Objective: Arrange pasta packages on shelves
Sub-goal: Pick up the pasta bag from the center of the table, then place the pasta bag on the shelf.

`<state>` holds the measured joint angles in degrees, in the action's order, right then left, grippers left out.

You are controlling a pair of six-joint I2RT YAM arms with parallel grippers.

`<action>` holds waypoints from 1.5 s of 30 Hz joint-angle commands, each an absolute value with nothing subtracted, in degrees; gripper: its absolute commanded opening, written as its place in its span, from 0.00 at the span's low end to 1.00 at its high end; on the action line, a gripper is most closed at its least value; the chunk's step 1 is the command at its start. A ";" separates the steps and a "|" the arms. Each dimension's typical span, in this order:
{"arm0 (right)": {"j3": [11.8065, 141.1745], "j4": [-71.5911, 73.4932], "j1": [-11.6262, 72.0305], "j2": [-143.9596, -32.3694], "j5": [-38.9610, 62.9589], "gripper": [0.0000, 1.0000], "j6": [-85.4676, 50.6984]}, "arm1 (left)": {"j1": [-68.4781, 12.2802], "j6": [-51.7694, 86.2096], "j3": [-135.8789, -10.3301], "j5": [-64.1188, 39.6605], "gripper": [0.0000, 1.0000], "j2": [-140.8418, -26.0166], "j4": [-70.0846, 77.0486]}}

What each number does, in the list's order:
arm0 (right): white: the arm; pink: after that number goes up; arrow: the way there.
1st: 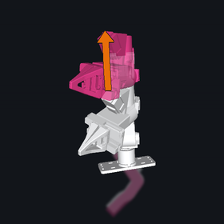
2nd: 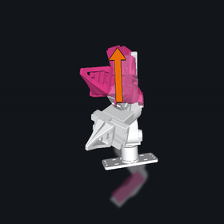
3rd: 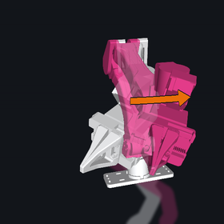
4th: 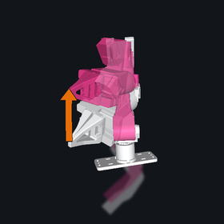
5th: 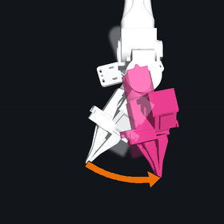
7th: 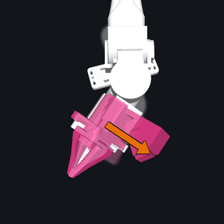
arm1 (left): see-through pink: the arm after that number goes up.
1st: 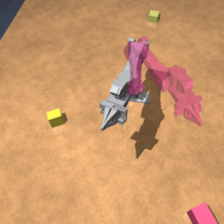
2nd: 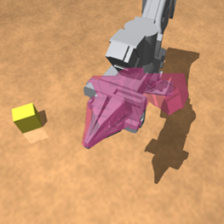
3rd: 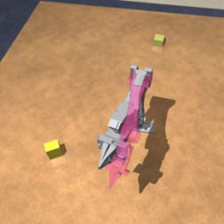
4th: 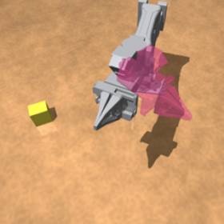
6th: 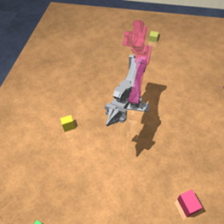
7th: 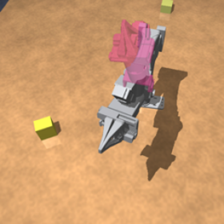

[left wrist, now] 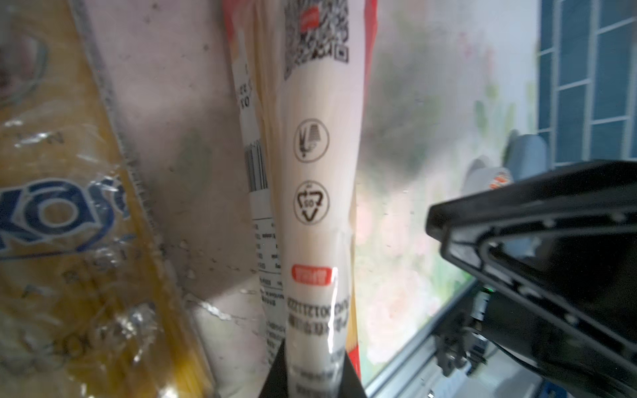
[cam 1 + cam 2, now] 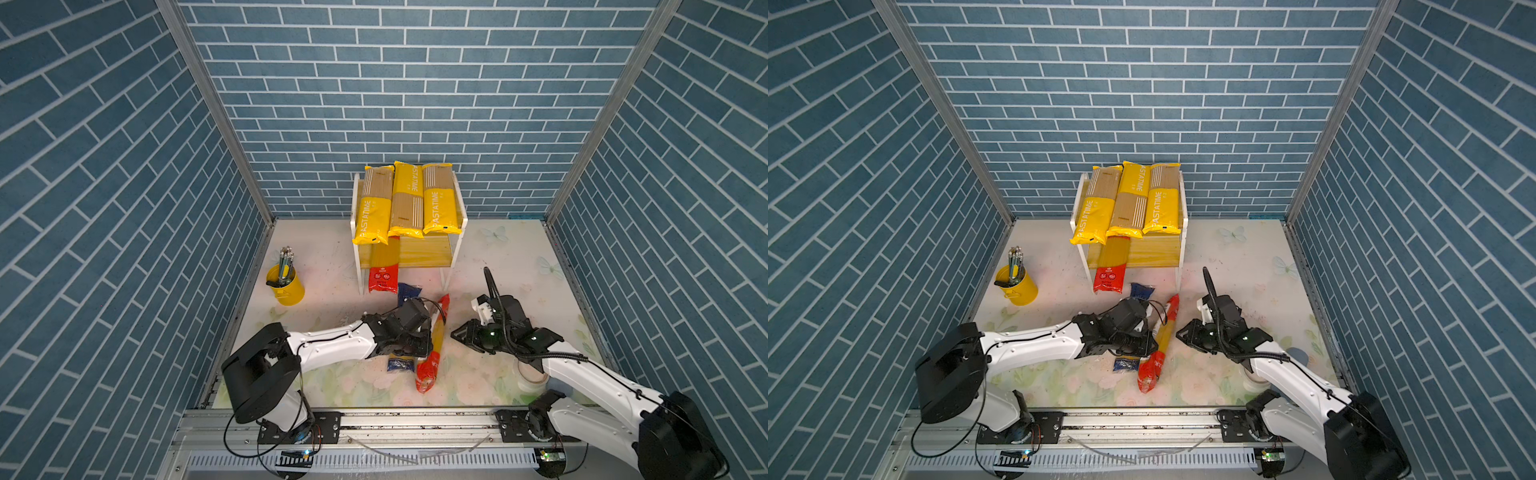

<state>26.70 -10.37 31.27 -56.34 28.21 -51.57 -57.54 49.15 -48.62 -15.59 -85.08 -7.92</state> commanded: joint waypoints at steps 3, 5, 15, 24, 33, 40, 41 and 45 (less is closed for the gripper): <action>23.81 -8.32 29.36 -53.26 38.76 0.32 -51.46 | -58.16 51.76 -44.24 -18.09 0.03 -76.53 9.31; 23.23 -6.04 29.36 -53.52 40.59 0.33 -52.80 | -58.09 52.48 -42.41 -16.48 0.00 -74.21 12.05; 20.84 9.83 29.49 -55.43 45.71 0.41 -62.04 | -58.09 57.87 -33.32 -6.82 0.00 -67.63 31.50; 22.86 13.31 33.30 -57.12 41.99 0.49 -63.24 | -57.88 57.73 -32.87 -3.31 0.00 -68.75 38.22; 24.87 24.19 37.72 -62.50 39.92 0.50 -67.46 | -55.42 55.68 -36.52 -0.95 0.00 -72.44 44.24; 32.91 13.03 37.80 -60.73 33.83 0.28 -62.56 | -51.35 56.64 -38.58 -2.71 0.01 -75.32 42.89; 34.27 10.62 37.80 -60.50 32.82 0.25 -61.26 | -50.69 56.83 -38.66 -2.81 0.03 -75.19 42.11; 40.54 1.43 37.62 -61.52 28.82 0.16 -56.45 | -48.42 56.20 -39.20 -3.87 0.20 -74.24 38.80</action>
